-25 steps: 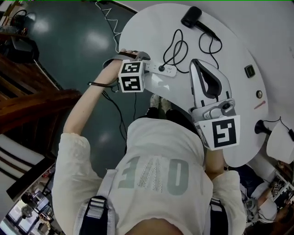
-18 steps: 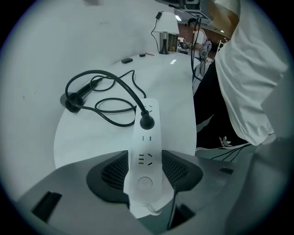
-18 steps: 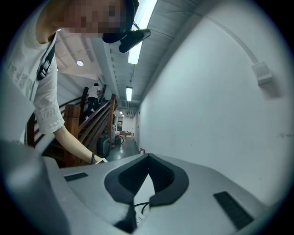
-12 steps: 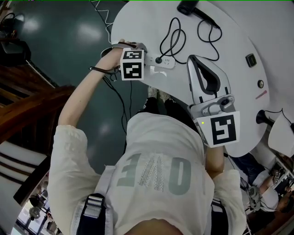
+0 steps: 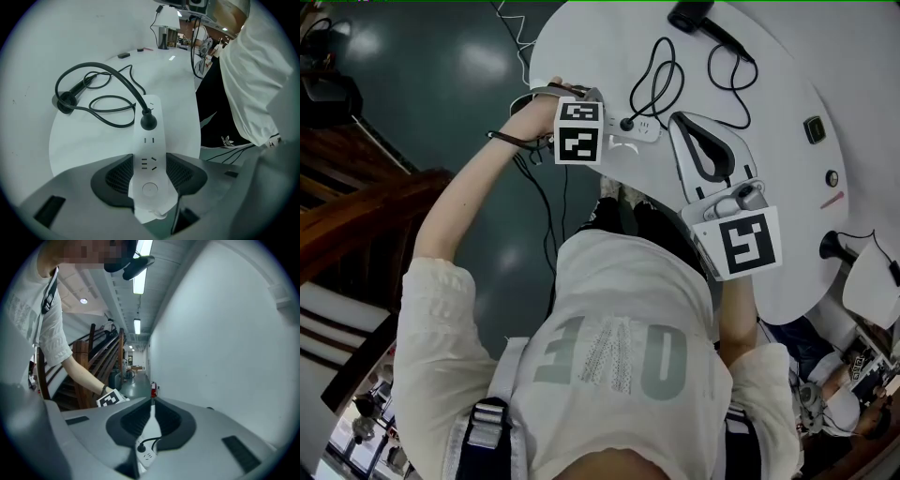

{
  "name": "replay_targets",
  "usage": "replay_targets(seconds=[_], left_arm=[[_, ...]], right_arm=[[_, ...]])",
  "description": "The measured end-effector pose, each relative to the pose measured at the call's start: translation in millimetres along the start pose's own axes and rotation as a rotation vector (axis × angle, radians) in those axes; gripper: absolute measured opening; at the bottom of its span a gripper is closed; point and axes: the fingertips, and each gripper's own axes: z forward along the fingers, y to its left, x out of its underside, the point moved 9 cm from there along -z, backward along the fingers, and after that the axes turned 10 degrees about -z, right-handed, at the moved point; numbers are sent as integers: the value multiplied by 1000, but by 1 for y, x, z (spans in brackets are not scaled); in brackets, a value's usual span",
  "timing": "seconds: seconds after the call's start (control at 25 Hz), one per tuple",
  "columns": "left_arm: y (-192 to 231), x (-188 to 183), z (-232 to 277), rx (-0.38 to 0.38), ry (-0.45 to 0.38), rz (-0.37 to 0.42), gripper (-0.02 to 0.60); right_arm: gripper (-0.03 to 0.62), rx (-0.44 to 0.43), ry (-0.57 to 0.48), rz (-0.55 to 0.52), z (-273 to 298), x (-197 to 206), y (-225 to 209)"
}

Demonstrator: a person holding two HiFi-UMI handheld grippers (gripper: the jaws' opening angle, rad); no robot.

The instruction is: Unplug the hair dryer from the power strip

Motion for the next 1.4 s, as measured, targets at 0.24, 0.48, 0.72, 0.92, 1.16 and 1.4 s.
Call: replay_targets(seconds=[0.24, 0.48, 0.72, 0.92, 1.16, 1.4], left_arm=[[3, 1, 0, 1, 25, 1, 221], [1, -2, 4, 5, 36, 2, 221], [2, -3, 3, -1, 44, -2, 221], [1, 0, 3, -6, 27, 0, 221], [-1, -1, 3, -12, 24, 3, 221], [-5, -1, 5, 7, 30, 43, 221]], right_arm=[[190, -97, 44, 44, 28, 53, 13], [192, -166, 184, 105, 63, 126, 36], [190, -151, 213, 79, 98, 147, 49], [66, -139, 254, -39, 106, 146, 58], [54, -130, 259, -36, 105, 144, 60], [54, -138, 263, -224, 100, 140, 71]])
